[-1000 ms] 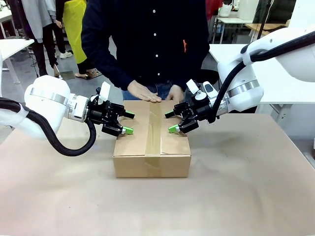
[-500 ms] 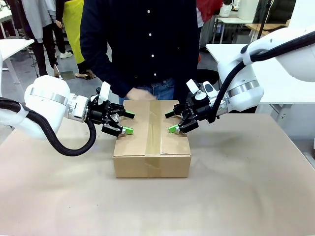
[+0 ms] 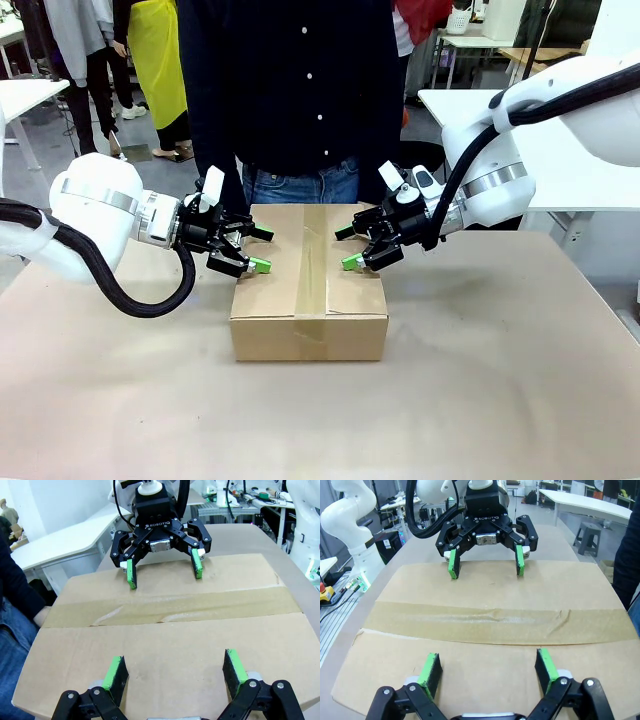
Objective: Pack the gift set into the box.
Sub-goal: Press and hold the closed box until the human finishes sealing it.
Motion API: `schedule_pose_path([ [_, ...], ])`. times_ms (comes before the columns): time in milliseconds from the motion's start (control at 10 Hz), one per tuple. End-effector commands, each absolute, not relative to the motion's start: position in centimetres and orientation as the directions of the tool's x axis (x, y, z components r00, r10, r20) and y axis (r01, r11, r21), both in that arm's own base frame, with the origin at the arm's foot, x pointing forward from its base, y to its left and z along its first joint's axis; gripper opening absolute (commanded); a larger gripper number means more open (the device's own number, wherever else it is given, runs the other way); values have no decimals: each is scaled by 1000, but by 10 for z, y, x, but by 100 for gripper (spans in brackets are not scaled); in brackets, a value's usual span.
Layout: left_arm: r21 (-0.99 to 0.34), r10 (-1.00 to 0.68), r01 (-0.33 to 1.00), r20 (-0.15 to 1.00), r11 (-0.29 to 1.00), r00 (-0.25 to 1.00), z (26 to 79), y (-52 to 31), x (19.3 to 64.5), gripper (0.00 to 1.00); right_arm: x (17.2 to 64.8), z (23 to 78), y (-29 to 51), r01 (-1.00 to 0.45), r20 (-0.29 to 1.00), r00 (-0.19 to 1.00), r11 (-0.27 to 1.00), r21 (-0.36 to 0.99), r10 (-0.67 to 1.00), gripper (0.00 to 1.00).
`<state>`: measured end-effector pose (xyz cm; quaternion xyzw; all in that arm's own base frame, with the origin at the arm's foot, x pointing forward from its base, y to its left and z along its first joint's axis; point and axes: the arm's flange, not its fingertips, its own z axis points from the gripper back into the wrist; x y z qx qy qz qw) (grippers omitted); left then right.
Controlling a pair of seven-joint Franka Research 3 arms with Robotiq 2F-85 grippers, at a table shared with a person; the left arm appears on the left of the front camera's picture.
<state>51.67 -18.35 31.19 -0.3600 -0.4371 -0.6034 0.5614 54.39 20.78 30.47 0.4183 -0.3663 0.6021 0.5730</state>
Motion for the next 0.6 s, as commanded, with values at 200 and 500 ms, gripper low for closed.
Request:
schedule_pose_path([
  [200, 69, -306, 995, 948, -75, -89, 349, -182, 496, 100, 526, 333, 205, -990, 921, -14, -134, 42, 390, 100],
  [500, 147, -94, 989, 984, -24, -149, 404, -99, 451, 100, 484, 389, 117, -1000, 961, -19, 0, -20, 276, 100],
])
